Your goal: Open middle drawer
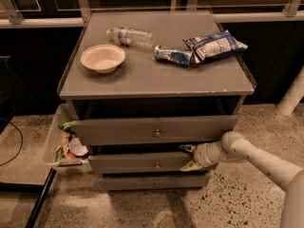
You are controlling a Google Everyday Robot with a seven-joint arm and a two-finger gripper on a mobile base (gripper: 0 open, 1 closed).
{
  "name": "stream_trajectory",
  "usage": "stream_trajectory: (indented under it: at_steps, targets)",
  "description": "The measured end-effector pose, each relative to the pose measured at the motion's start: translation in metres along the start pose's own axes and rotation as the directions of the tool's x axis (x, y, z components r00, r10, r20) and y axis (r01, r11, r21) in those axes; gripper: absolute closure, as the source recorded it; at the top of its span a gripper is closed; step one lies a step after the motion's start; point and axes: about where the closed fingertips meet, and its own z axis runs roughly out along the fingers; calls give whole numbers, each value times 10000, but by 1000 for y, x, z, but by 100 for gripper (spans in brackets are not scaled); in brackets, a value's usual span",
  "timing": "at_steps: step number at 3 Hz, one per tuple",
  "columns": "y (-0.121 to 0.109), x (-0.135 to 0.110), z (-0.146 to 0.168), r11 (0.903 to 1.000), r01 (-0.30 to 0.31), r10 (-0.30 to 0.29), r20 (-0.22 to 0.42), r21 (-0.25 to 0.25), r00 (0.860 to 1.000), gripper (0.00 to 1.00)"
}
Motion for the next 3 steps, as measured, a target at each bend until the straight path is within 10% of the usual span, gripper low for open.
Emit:
stream_trajectory:
  at_steps: [2, 3]
  targets:
    - [-2, -4, -5, 10000, 25, -25, 1, -1, 10000, 87]
    - [-2, -4, -5, 10000, 25, -25, 1, -1, 10000, 87]
